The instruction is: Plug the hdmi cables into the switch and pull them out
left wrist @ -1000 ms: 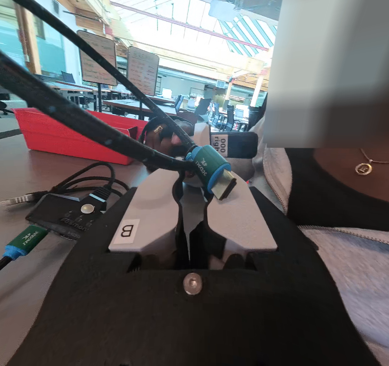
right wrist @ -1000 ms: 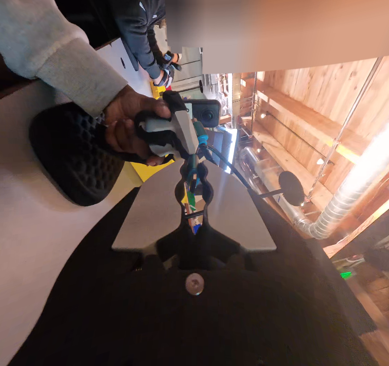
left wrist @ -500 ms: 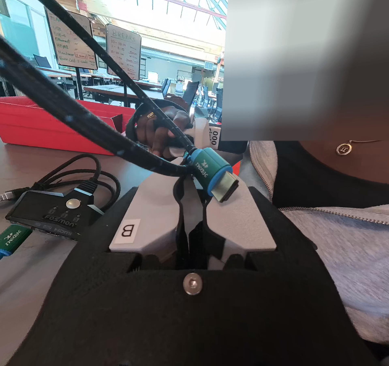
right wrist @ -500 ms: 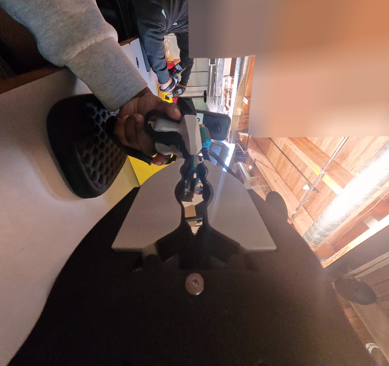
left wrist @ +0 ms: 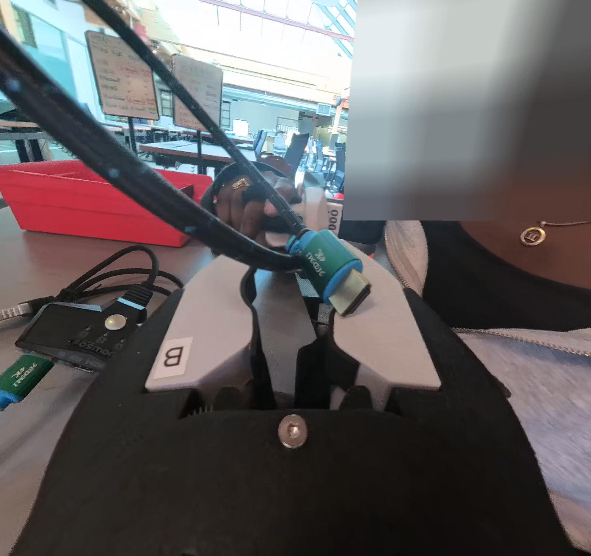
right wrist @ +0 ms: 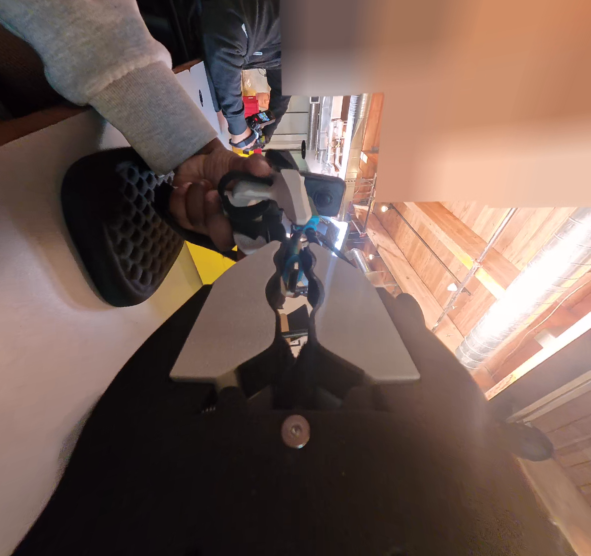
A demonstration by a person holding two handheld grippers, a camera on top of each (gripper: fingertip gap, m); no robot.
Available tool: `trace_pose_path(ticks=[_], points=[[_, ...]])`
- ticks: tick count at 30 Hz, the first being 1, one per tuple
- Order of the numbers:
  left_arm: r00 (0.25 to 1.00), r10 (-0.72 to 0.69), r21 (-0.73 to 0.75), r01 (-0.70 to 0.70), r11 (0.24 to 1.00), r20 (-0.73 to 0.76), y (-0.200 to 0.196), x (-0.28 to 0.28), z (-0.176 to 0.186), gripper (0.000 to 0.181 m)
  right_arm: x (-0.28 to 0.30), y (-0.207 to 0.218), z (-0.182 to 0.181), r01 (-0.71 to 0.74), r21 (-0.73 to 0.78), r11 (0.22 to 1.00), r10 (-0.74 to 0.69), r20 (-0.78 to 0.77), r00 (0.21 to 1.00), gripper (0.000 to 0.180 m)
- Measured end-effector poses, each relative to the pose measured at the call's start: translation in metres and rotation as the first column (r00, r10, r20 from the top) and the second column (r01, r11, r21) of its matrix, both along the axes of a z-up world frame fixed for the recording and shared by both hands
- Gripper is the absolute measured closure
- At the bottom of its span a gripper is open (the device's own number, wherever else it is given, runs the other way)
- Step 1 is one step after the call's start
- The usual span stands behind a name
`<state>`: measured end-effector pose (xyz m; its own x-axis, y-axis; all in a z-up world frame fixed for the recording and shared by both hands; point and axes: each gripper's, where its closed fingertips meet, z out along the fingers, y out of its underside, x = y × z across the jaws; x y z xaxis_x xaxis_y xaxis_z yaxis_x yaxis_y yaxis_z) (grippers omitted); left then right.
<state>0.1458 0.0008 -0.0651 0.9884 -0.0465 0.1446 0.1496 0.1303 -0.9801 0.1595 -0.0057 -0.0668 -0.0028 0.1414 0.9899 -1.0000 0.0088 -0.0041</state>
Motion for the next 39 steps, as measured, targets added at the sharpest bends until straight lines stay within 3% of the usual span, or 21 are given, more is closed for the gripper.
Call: trace_pose_path(ticks=[7, 19, 22, 25, 28, 32, 35, 39], points=[[0.999, -0.036, -0.052, 0.036, 0.998, -0.006, 0.010, 0.005, -0.010, 0.150, -0.005, -0.003, -0.007, 0.016, 0.031, 0.999, -0.016, 0.007, 1.000, 0.169], [1.000, 0.018, -0.034, -0.018, 0.999, -0.009, 0.011, -0.004, -0.006, 0.160, -0.010, -0.003, -0.004, 0.022, 0.012, 1.000, -0.023, 0.036, 0.999, 0.169], [0.997, 0.058, -0.026, -0.060, 0.998, -0.043, 0.012, -0.008, -0.004, 0.160, -0.014, -0.003, -0.001, 0.014, -0.004, 1.000, -0.013, 0.108, 0.994, 0.168], [0.988, 0.133, -0.007, -0.134, 0.991, -0.080, 0.010, -0.016, -0.001, 0.160, -0.024, -0.003, 0.002, -0.009, -0.007, 1.000, 0.011, 0.321, 0.947, 0.166], [0.960, 0.252, 0.045, -0.249, 0.968, -0.122, -0.001, -0.030, 0.007, 0.160, -0.033, -0.002, 0.009, -0.092, -0.033, 0.995, 0.093, 0.602, 0.793, 0.158], [0.904, 0.400, 0.121, -0.384, 0.915, -0.149, -0.022, -0.045, 0.018, 0.160, -0.052, -0.002, 0.012, -0.197, -0.078, 0.977, 0.156, 0.896, 0.416, 0.147], [0.885, 0.442, 0.138, -0.424, 0.895, -0.147, -0.035, -0.050, 0.020, 0.160, -0.067, -0.008, -0.004, -0.225, -0.027, 0.974, 0.068, 0.982, 0.177, 0.133], [0.857, 0.494, 0.170, -0.471, 0.866, -0.147, -0.048, -0.055, 0.023, 0.160, -0.075, -0.016, -0.032, -0.265, 0.094, 0.960, -0.099, 0.995, -0.006, 0.115]])
